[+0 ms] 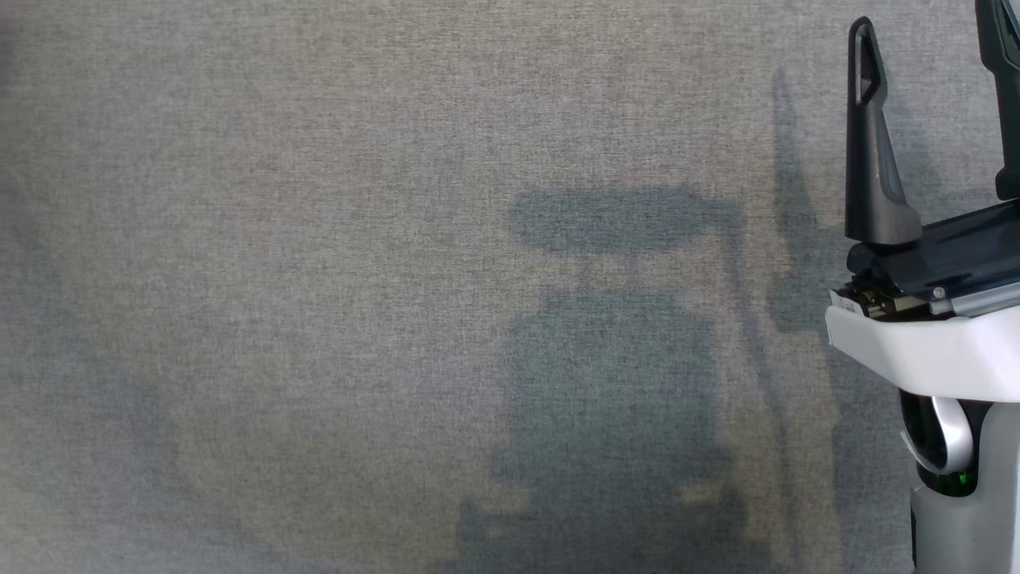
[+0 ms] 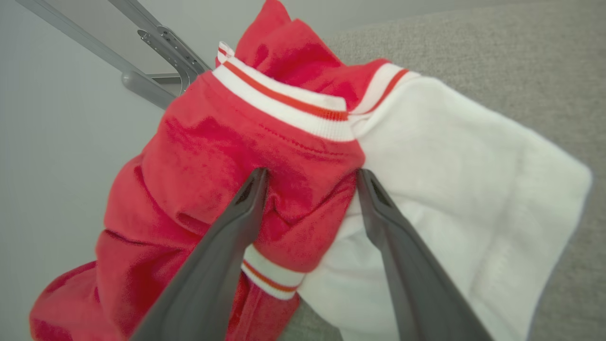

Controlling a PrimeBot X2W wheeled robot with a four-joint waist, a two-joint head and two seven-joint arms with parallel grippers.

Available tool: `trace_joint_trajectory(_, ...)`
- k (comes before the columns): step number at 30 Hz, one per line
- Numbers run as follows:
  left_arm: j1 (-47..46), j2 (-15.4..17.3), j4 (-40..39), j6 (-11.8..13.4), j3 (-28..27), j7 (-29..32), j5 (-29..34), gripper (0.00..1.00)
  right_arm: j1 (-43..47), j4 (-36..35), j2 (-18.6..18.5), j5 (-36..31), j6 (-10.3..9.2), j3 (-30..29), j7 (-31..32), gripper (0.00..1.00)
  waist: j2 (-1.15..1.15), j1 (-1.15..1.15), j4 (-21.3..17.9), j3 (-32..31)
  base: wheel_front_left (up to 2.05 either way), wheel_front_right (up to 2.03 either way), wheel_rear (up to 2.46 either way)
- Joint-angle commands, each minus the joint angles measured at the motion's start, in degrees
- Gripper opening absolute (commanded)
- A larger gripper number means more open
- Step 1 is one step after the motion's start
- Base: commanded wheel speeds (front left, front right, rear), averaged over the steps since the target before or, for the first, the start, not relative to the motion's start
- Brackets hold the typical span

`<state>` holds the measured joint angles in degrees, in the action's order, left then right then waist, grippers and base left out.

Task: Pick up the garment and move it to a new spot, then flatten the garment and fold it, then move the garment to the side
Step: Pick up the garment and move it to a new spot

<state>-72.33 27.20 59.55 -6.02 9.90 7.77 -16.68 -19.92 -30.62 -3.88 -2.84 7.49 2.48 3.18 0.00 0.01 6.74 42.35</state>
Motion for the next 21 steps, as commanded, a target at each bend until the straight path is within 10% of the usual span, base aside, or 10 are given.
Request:
trace_joint_trajectory(1, -0.82, -0.11, 0.81, -0.12, 0.21, 0.80, -0.21, 0.42, 0.02, -0.18, 0.09, -0.02, 0.00, -0.09, -0.34, 1.00, 0.00, -0.01, -0.40, 0.23, 0.00, 0.00, 0.00)
trace_joint_trajectory(3, -1.32, 0.00, 1.10, -0.30, 0.51, 0.30, -0.12, 0.04, -0.18, 0.10, 0.21, 0.24, 0.00, -0.26, -0.73, 1.00, 0.00, -0.01, -0.43, 0.09, 0.00, 0.00, 0.00)
trace_joint_trajectory(4, -1.58, 0.16, 1.11, -0.05, 0.55, -0.28, -0.05, 0.00, -0.23, 0.28, 0.28, 0.35, 0.00, -0.36, -0.88, 1.00, 0.00, -0.01, -0.42, -0.06, 0.00, 0.00, 0.00)
trace_joint_trajectory(21, -5.83, 0.46, -4.22, -1.37, 5.69, -3.55, -1.05, 0.00, 2.82, 8.92, 0.96, 5.35, 0.00, -2.58, -7.24, 1.00, 0.00, -0.01, -2.88, -15.36, 0.00, 0.00, 0.00)
